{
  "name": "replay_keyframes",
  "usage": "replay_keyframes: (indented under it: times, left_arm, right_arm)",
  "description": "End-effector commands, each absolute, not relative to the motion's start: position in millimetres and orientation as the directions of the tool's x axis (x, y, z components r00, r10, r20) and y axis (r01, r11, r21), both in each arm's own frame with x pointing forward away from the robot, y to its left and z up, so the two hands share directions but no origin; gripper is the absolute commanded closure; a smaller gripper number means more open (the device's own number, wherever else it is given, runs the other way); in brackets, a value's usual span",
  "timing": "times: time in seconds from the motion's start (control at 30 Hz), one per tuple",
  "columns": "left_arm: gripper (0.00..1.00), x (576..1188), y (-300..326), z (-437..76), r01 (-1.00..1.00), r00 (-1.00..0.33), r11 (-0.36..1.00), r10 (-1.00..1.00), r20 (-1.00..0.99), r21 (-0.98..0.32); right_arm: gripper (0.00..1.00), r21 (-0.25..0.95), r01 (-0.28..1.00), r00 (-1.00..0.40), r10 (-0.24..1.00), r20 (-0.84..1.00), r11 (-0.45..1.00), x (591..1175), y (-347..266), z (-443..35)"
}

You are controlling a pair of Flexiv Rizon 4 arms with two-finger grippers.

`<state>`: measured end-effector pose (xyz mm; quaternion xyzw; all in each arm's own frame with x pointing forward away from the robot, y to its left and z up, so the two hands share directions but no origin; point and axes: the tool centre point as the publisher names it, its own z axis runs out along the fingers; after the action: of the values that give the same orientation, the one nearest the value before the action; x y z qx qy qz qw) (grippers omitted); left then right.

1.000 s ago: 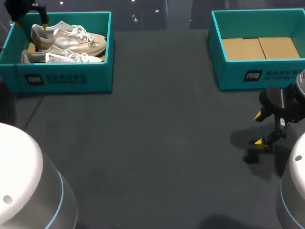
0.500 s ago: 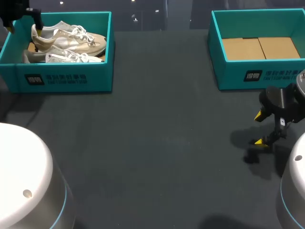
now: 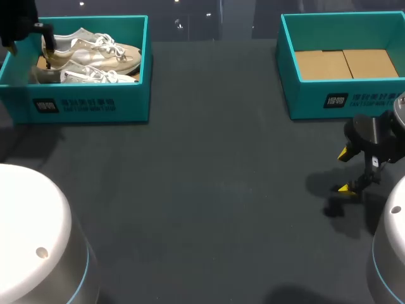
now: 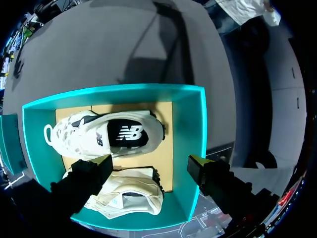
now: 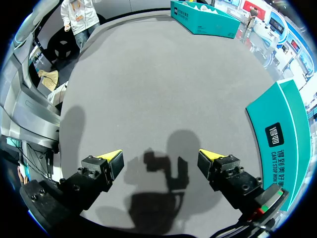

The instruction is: Take the shoe out of the shoebox, open the shoe tongue, remove and reinsert the insole, then place the shoe into the shoebox

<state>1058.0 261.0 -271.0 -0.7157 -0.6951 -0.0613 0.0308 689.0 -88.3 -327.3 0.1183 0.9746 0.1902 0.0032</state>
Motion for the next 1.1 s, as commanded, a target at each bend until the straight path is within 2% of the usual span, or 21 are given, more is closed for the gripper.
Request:
replay_keyframes:
  times: [0.03, 0.43, 0.57, 0.7, 1.1]
  left_arm:
    - [0.00, 1045.4, 261.4, -277.0, 0.998, 0.024, -0.033, 0.991, 0.133, 0.060]
    - [0.00, 1032.6, 267.3, -298.6, 0.998, 0.030, -0.036, 0.992, 0.120, 0.047]
    - [0.12, 1035.0, 268.0, -309.1, 0.999, 0.025, -0.031, 0.991, 0.128, 0.044]
    - [0.16, 1036.5, 268.7, -317.0, 0.999, 0.024, -0.029, 0.991, 0.130, 0.034]
    - [0.21, 1035.8, 275.0, -335.9, 0.999, 0.031, -0.032, 0.990, 0.137, 0.004]
  right_arm:
    - [0.00, 0.370, 0.229, -0.972, 0.233, 0.036, 0.900, 687.0, -88.3, -327.1]
    - [0.00, 0.370, 0.229, -0.972, 0.233, 0.036, 0.900, 687.0, -88.3, -327.1]
    - [0.00, 0.370, 0.229, -0.972, 0.233, 0.036, 0.900, 687.0, -88.3, -327.1]
    - [0.00, 0.370, 0.229, -0.972, 0.233, 0.036, 0.900, 687.0, -88.3, -327.1]
    - [0.00, 0.370, 0.229, -0.972, 0.233, 0.036, 0.900, 687.0, -88.3, -327.1]
